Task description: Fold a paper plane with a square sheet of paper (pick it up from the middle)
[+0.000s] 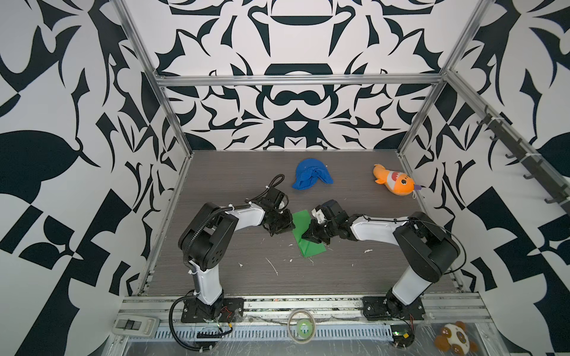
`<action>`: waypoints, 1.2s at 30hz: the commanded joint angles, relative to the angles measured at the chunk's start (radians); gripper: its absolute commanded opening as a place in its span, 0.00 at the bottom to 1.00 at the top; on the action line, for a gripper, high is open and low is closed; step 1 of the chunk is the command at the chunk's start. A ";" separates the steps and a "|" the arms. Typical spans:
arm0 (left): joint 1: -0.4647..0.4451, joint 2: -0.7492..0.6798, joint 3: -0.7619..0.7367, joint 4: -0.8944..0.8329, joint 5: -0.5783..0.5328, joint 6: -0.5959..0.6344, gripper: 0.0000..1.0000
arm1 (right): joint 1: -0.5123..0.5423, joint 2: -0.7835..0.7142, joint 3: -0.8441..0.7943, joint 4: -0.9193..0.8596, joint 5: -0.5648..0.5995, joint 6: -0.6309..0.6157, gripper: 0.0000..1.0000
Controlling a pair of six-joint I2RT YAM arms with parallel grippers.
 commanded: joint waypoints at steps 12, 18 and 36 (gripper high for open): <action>-0.008 0.026 -0.007 -0.069 -0.054 -0.014 0.19 | 0.017 -0.012 -0.078 0.135 0.059 -0.025 0.04; -0.008 -0.030 0.011 -0.042 -0.010 -0.013 0.20 | 0.019 -0.017 -0.110 0.166 0.060 -0.028 0.03; -0.042 0.008 -0.042 0.034 -0.093 -0.056 0.18 | 0.020 -0.025 -0.196 0.395 0.033 -0.090 0.04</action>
